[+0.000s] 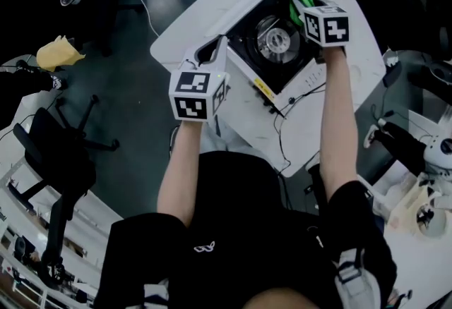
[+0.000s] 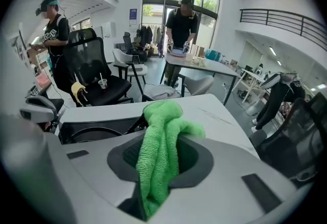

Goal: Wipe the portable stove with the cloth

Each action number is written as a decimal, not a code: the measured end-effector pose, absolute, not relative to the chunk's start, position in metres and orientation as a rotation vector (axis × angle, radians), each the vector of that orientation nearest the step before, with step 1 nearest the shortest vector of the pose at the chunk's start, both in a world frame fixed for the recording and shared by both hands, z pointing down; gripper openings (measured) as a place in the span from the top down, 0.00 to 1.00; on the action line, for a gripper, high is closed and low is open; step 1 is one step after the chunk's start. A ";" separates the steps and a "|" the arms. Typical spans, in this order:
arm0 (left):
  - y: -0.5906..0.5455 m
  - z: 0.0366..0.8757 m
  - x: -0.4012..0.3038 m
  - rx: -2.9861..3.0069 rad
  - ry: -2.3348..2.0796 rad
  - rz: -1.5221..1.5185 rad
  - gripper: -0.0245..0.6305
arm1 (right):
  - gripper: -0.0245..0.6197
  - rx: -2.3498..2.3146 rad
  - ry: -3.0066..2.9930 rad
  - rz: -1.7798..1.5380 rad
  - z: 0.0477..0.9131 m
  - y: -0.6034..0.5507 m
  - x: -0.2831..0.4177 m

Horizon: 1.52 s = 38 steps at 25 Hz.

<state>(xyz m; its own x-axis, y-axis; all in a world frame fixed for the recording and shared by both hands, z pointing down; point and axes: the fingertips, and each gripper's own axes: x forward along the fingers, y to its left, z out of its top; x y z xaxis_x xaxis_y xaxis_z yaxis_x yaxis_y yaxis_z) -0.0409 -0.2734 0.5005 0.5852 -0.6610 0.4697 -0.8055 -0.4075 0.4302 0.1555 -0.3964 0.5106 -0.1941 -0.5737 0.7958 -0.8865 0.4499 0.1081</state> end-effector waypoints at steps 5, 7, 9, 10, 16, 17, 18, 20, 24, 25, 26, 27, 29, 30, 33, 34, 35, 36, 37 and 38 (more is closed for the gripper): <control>-0.267 0.499 -0.035 2.195 -1.153 0.300 0.97 | 0.85 1.181 -1.924 0.530 0.516 -0.373 0.146; -0.265 0.497 -0.034 2.198 -1.150 0.298 0.97 | 0.85 1.133 -1.918 0.541 0.520 -0.364 0.144; -0.263 0.495 -0.034 2.200 -1.151 0.295 0.97 | 0.85 1.077 -1.893 0.505 0.518 -0.357 0.145; -0.261 0.495 -0.034 2.200 -1.153 0.291 0.97 | 0.85 1.051 -1.869 0.479 0.518 -0.353 0.149; -0.254 0.492 -0.043 2.194 -1.167 0.279 0.97 | 0.85 0.989 -1.785 0.484 0.523 -0.332 0.174; -0.252 0.491 -0.044 2.194 -1.167 0.277 0.97 | 0.85 0.995 -1.779 0.487 0.523 -0.330 0.177; -0.251 0.490 -0.045 2.195 -1.168 0.274 0.97 | 0.85 1.004 -1.771 0.492 0.523 -0.329 0.179; -0.248 0.488 -0.048 2.198 -1.172 0.268 0.97 | 0.85 1.032 -1.750 0.505 0.523 -0.327 0.185; -0.243 0.480 -0.057 2.205 -1.192 0.256 0.97 | 0.85 1.124 -1.694 0.530 0.521 -0.323 0.200; -0.240 0.478 -0.061 2.205 -1.198 0.253 0.97 | 0.85 1.156 -1.676 0.535 0.519 -0.321 0.205; -0.238 0.476 -0.064 2.205 -1.203 0.250 0.97 | 0.85 1.191 -1.654 0.537 0.517 -0.319 0.210; -0.235 0.474 -0.068 2.206 -1.208 0.245 0.97 | 0.85 1.229 -1.628 0.535 0.514 -0.317 0.217; -0.228 0.469 -0.075 2.208 -1.217 0.233 0.97 | 0.85 1.306 -1.572 0.517 0.508 -0.311 0.232; -0.225 0.468 -0.078 2.209 -1.221 0.226 0.97 | 0.85 1.346 -1.550 0.502 0.503 -0.308 0.239; -0.214 0.466 -0.086 2.209 -1.227 0.205 0.97 | 0.85 1.462 -1.551 0.452 0.482 -0.295 0.246; -0.210 0.465 -0.087 2.207 -1.227 0.197 0.97 | 0.85 1.495 -1.569 0.433 0.474 -0.289 0.245; -0.206 0.465 -0.088 2.204 -1.226 0.189 0.97 | 0.85 1.527 -1.597 0.414 0.465 -0.283 0.243; -0.203 0.465 -0.088 2.201 -1.225 0.182 0.97 | 0.85 1.556 -1.636 0.397 0.457 -0.276 0.237; -0.200 0.464 -0.088 2.199 -1.226 0.174 0.97 | 0.85 1.585 -1.684 0.383 0.449 -0.269 0.231; -0.196 0.464 -0.087 2.198 -1.227 0.166 0.97 | 0.85 1.614 -1.739 0.373 0.442 -0.263 0.223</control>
<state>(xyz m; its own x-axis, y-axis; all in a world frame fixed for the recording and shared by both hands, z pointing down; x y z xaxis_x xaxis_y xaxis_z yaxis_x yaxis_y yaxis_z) -0.0871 -0.1962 0.4641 0.5628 -0.7308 0.3861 -0.8071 -0.3851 0.4475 0.2232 -0.2627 0.4420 0.0464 -0.7411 0.6698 -0.9507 0.1731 0.2574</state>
